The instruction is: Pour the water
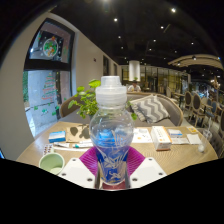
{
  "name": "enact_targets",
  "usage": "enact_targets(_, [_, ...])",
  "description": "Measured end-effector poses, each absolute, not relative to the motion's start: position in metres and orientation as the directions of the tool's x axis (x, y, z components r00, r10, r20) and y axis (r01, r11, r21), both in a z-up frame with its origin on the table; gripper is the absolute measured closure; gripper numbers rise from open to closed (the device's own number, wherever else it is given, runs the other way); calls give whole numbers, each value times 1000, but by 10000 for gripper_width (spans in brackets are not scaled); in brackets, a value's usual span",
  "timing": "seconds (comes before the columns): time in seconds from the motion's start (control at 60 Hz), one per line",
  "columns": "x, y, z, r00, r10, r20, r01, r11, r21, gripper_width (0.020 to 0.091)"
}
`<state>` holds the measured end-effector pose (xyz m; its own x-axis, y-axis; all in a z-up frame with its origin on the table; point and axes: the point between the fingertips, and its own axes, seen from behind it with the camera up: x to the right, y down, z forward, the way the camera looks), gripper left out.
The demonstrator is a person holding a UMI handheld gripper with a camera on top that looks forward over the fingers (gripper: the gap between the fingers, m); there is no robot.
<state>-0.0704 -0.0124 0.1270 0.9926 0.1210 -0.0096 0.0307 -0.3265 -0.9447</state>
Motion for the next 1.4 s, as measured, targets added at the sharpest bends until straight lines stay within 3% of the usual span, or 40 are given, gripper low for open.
enact_targets(0.25, [-60,-24,74,991,128,-44,9,-389,-921,759])
enact_targets(0.4, [-59,-23,78,993,119,-24,21,-362,-932,709])
enact_targets(0.55, [-57,-28,71,995,91,-31,11,-425,-905,529])
enact_targets(0.617, [-55,-36,69,996,75,-44,-4,-467,-884,256])
enact_targets(0.633, [-54,-40,70,996,71,-46,-7,-476,-879,234])
enact_targets(0.667, [-53,-48,73,997,60,-49,-13,-490,-872,278])
enact_targets(0.733, [-49,-68,85,998,39,-53,-25,-508,-861,240])
enact_targets(1.217, [-55,-264,194,998,-64,-4,-42,-620,-783,252])
enact_targets(1.4, [-59,-292,210,997,-77,3,-46,-619,-784,251])
